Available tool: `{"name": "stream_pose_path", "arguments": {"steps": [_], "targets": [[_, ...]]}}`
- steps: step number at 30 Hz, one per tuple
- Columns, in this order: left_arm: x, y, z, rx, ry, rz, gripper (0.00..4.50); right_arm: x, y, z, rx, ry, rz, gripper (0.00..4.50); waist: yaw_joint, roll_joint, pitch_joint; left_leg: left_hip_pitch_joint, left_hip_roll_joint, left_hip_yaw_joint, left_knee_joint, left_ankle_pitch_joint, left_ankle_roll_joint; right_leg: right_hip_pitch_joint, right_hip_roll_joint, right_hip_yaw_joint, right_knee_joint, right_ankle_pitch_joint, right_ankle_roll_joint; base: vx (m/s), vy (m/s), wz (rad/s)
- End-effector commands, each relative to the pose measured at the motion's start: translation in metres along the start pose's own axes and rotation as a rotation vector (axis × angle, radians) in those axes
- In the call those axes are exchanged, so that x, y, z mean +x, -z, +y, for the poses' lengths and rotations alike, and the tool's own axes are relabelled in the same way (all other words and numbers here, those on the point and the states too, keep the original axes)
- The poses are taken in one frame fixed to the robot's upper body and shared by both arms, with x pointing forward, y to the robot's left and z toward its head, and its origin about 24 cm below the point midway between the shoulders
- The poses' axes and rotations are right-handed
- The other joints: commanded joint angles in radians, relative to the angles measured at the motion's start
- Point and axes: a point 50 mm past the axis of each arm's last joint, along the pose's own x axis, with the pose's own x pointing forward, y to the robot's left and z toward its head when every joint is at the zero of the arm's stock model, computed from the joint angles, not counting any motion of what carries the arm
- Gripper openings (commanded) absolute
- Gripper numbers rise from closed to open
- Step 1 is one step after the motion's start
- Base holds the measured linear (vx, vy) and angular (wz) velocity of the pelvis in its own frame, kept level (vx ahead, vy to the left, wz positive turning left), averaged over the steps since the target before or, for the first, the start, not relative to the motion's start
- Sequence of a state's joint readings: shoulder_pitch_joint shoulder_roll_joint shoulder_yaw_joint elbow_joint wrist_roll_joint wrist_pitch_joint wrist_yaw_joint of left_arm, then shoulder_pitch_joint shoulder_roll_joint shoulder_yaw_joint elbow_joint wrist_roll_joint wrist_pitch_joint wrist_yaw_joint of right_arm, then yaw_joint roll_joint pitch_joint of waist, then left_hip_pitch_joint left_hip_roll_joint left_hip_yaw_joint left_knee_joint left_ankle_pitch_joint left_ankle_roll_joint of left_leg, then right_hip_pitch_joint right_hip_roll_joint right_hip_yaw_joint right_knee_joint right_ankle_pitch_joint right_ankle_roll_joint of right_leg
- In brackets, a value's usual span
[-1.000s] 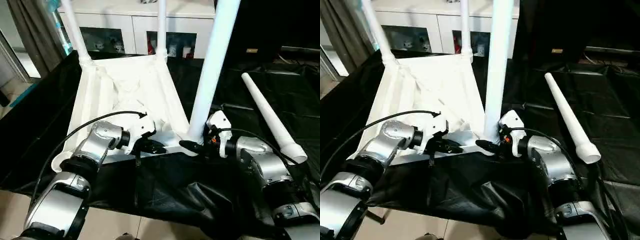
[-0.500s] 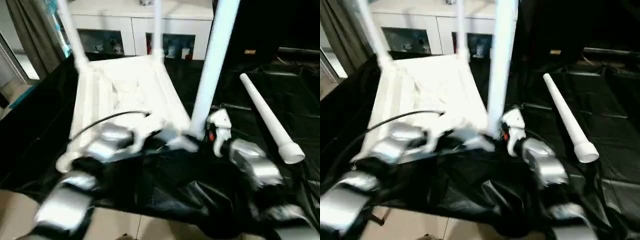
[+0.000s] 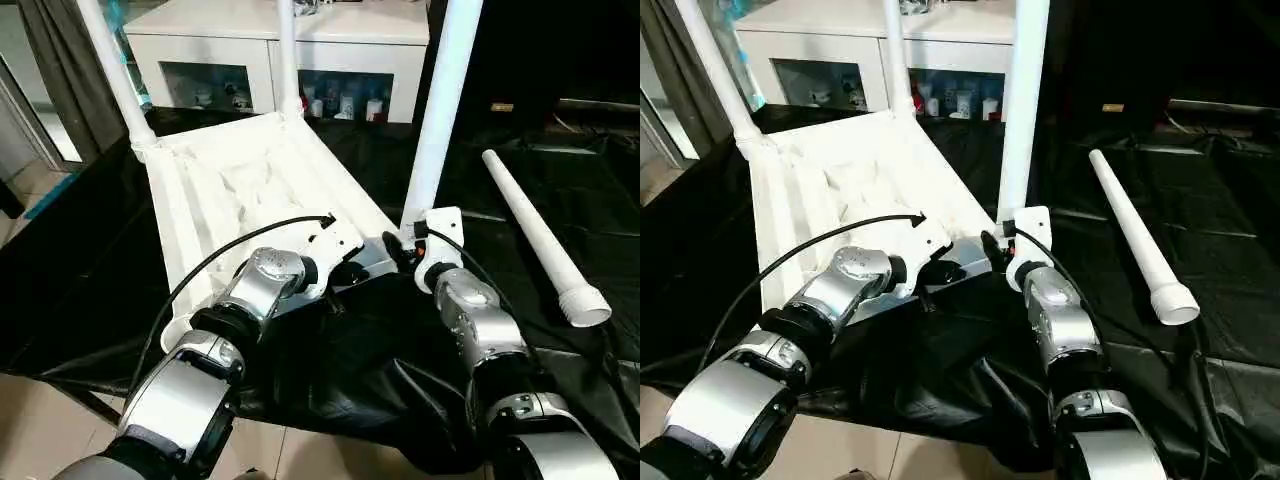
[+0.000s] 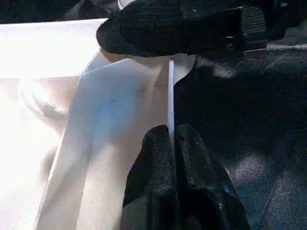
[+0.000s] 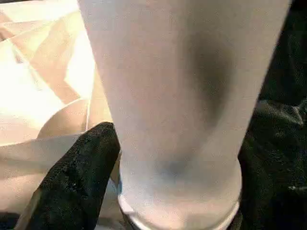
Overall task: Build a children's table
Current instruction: Rotate table base
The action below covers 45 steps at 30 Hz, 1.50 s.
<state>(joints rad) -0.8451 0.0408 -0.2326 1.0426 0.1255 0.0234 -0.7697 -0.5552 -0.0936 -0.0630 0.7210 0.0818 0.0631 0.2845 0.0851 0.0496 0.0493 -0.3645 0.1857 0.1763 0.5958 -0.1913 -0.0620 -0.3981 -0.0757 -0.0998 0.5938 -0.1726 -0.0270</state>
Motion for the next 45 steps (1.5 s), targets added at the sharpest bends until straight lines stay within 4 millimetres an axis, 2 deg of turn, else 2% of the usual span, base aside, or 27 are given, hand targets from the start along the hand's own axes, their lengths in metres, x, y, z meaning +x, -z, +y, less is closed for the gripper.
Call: {"name": "stream_pose_path", "arguments": {"steps": [1,3,4,5,7,9,10,12,13,14,18,20,21,22,23,26,30,32,35,36,37,38,39,40,41,42,45], "targets": [[-0.001,-0.010,0.003,0.029,-0.018,-0.050,0.00,-0.008,-0.005,0.005,0.007,-0.138,-0.048,3.69,-0.002,-0.018,-0.063,0.010,0.041,-0.013,-0.070,-0.191,0.087,0.052,-0.083,0.055,-0.093,-0.314,-0.158,0.000,0.000,0.00],[-0.002,-0.008,0.005,0.024,-0.025,-0.047,0.00,-0.013,-0.009,-0.004,0.017,-0.125,-0.075,3.69,0.004,-0.020,-0.066,0.008,0.042,-0.012,-0.067,-0.167,0.104,0.054,-0.083,0.057,-0.086,-0.270,-0.165,0.000,0.000,0.00],[-0.003,-0.008,0.005,0.021,-0.028,-0.046,0.00,-0.016,-0.011,-0.010,0.023,-0.116,-0.090,3.69,0.002,-0.020,-0.067,0.001,0.042,-0.013,-0.067,-0.145,0.110,0.059,-0.083,0.055,-0.082,-0.250,-0.171,0.000,0.000,0.00],[-0.003,-0.007,0.006,0.019,-0.032,-0.046,0.00,-0.021,-0.013,-0.017,0.028,-0.114,-0.105,3.69,0.002,-0.014,-0.067,0.001,0.041,-0.013,-0.066,-0.146,0.111,0.058,-0.084,0.055,-0.083,-0.251,-0.174,0.000,0.000,0.00],[-0.004,-0.006,0.007,0.011,-0.034,-0.046,0.00,-0.032,-0.016,-0.027,0.023,-0.127,-0.128,3.69,0.002,-0.019,-0.066,0.003,0.039,-0.011,-0.065,-0.159,0.118,0.058,-0.081,0.053,-0.088,-0.269,-0.162,0.000,0.000,0.00],[-0.004,-0.007,0.008,0.006,-0.050,-0.051,0.00,-0.048,-0.015,-0.033,-0.003,-0.192,-0.131,3.69,0.001,-0.014,-0.065,0.001,0.040,-0.013,-0.066,-0.161,0.117,0.057,-0.080,0.052,-0.090,-0.279,-0.156,0.000,0.000,0.00],[-0.004,-0.007,0.009,0.006,-0.050,-0.051,0.00,-0.049,-0.015,-0.033,-0.005,-0.196,-0.131,3.69,0.006,-0.016,-0.065,0.006,0.041,-0.013,-0.065,-0.170,0.121,0.056,-0.079,0.053,-0.091,-0.277,-0.150,0.000,0.000,0.00],[-0.003,-0.008,0.009,0.005,-0.066,-0.053,0.00,-0.059,-0.012,-0.033,-0.013,-0.242,-0.118,3.69,0.002,-0.016,-0.064,-0.001,0.039,-0.014,-0.067,-0.178,0.120,0.060,-0.080,0.051,-0.093,-0.298,-0.148,0.000,0.000,0.00],[-0.002,-0.009,0.010,-0.001,-0.081,-0.054,0.00,-0.064,-0.009,-0.033,-0.013,-0.265,-0.110,3.69,0.004,-0.018,-0.064,0.002,0.037,-0.013,-0.065,-0.181,0.122,0.058,-0.078,0.050,-0.096,-0.311,-0.141,0.000,0.000,0.00],[-0.002,-0.010,0.010,-0.015,-0.087,-0.059,0.28,-0.069,-0.006,-0.032,-0.010,-0.290,-0.097,3.80,0.003,-0.020,-0.062,-0.001,0.037,-0.014,-0.065,-0.183,0.122,0.058,-0.079,0.050,-0.097,-0.322,-0.137,0.000,0.000,0.00],[-0.001,-0.017,0.011,-0.042,-0.095,-0.105,0.65,-0.086,0.008,-0.034,0.000,-0.306,-0.045,3.86,0.005,-0.023,-0.060,0.000,0.035,-0.015,-0.067,-0.195,0.116,0.053,-0.079,0.046,-0.108,-0.405,-0.110,0.000,0.000,0.00],[-0.002,-0.022,0.013,-0.053,-0.114,-0.146,0.68,-0.089,0.011,-0.034,0.004,-0.290,-0.034,3.86,0.006,-0.022,-0.062,-0.002,0.037,-0.016,-0.067,-0.189,0.117,0.053,-0.079,0.045,-0.108,-0.380,-0.115,0.000,0.000,0.00],[-0.006,-0.030,0.017,-0.075,-0.147,-0.222,0.81,-0.090,0.016,-0.033,0.015,-0.262,-0.023,3.86,0.003,-0.016,-0.062,-0.009,0.037,-0.019,-0.068,-0.185,0.116,0.057,-0.081,0.044,-0.103,-0.359,-0.124,0.000,0.000,0.00],[-0.008,-0.034,0.020,-0.097,-0.157,-0.255,0.96,-0.089,0.019,-0.033,0.016,-0.235,-0.012,3.86,0.003,-0.011,-0.063,-0.005,0.040,-0.020,-0.070,-0.191,0.113,0.053,-0.080,0.044,-0.103,-0.342,-0.134,0.000,0.000,0.00],[-0.010,-0.035,0.022,-0.110,-0.161,-0.272,1.06,-0.089,0.020,-0.032,0.017,-0.219,-0.005,3.86,0.001,-0.013,-0.063,-0.004,0.040,-0.019,-0.069,-0.194,0.112,0.053,-0.080,0.044,-0.102,-0.333,-0.140,0.000,0.000,0.00],[-0.029,-0.032,0.036,-0.083,-0.229,-0.276,1.26,-0.079,0.024,-0.025,0.024,-0.161,0.001,3.86,-0.002,-0.011,-0.065,-0.007,0.040,-0.020,-0.071,-0.186,0.102,0.055,-0.080,0.046,-0.093,-0.291,-0.158,0.000,0.000,0.00],[-0.063,-0.017,0.060,-0.077,-0.405,-0.230,1.61,-0.075,0.024,-0.009,0.050,-0.201,-0.005,3.86,-0.008,-0.007,-0.066,-0.007,0.043,-0.020,-0.070,-0.164,0.105,0.056,-0.078,0.049,-0.080,-0.218,-0.176,0.000,0.000,0.00],[-0.068,-0.014,0.063,-0.072,-0.432,-0.217,1.85,-0.074,0.025,-0.006,0.055,-0.212,-0.006,3.86,-0.011,-0.003,-0.067,-0.002,0.043,-0.018,-0.068,-0.161,0.105,0.053,-0.076,0.050,-0.079,-0.197,-0.181,0.000,0.000,0.00],[-0.101,0.005,0.069,-0.043,-0.500,-0.165,2.03,-0.071,0.024,0.008,0.069,-0.280,-0.014,3.86,-0.008,-0.013,-0.070,-0.003,0.052,-0.020,-0.071,-0.132,0.108,0.056,-0.081,0.053,-0.065,-0.149,-0.195,0.000,0.000,0.00],[-0.108,0.007,0.069,-0.045,-0.502,-0.160,2.03,-0.071,0.024,0.010,0.067,-0.289,-0.015,3.86,-0.011,-0.005,-0.069,-0.005,0.052,-0.020,-0.071,-0.122,0.108,0.052,-0.080,0.053,-0.063,-0.135,-0.203,0.000,0.000,0.00],[-0.118,0.011,0.069,-0.056,-0.525,-0.151,2.03,-0.071,0.023,0.012,0.066,-0.301,-0.015,3.86,-0.010,-0.002,-0.068,0.000,0.054,-0.017,-0.070,-0.132,0.104,0.048,-0.080,0.055,-0.065,-0.138,-0.206,0.000,0.000,0.00],[-0.118,0.011,0.069,-0.056,-0.525,-0.151,2.03,-0.071,0.023,0.012,0.066,-0.301,-0.015,3.86,-0.012,-0.006,-0.066,-0.002,0.055,-0.018,-0.073,-0.137,0.100,0.050,-0.081,0.056,-0.063,-0.144,-0.212,0.000,0.000,0.00],[-0.131,0.015,0.071,-0.071,-0.572,-0.131,2.03,-0.070,0.023,0.013,0.065,-0.309,-0.014,3.86,-0.008,-0.003,-0.065,0.005,0.055,-0.015,-0.072,-0.157,0.088,0.045,-0.080,0.057,-0.066,-0.169,-0.208,0.000,0.000,0.00],[-0.144,0.020,0.074,-0.079,-0.633,-0.104,2.03,-0.069,0.023,0.013,0.064,-0.309,-0.013,3.86,-0.007,-0.008,-0.063,0.004,0.059,-0.017,-0.075,-0.167,0.077,0.047,-0.084,0.059,-0.062,-0.182,-0.209,0.000,0.000,0.00],[-0.152,0.023,0.076,-0.082,-0.670,-0.087,2.03,-0.068,0.023,0.013,0.063,-0.307,-0.012,3.86,-0.008,-0.007,-0.059,0.000,0.054,-0.016,-0.077,-0.171,0.076,0.047,-0.080,0.058,-0.067,-0.199,-0.202,0.000,0.000,0.00],[-0.158,0.025,0.077,-0.078,-0.700,-0.070,2.03,-0.067,0.022,0.013,0.060,-0.303,-0.011,3.86,-0.009,-0.013,-0.059,0.004,0.053,-0.014,-0.077,-0.191,0.067,0.043,-0.078,0.059,-0.071,-0.231,-0.187,0.000,0.000,0.00],[-0.164,0.028,0.074,-0.058,-0.704,-0.046,2.03,-0.066,0.021,0.015,0.059,-0.321,-0.014,3.86,-0.003,-0.008,-0.055,0.010,0.051,-0.014,-0.079,-0.208,0.051,0.038,-0.079,0.061,-0.080,-0.297,-0.159,0.000,0.000,0.00]]}}
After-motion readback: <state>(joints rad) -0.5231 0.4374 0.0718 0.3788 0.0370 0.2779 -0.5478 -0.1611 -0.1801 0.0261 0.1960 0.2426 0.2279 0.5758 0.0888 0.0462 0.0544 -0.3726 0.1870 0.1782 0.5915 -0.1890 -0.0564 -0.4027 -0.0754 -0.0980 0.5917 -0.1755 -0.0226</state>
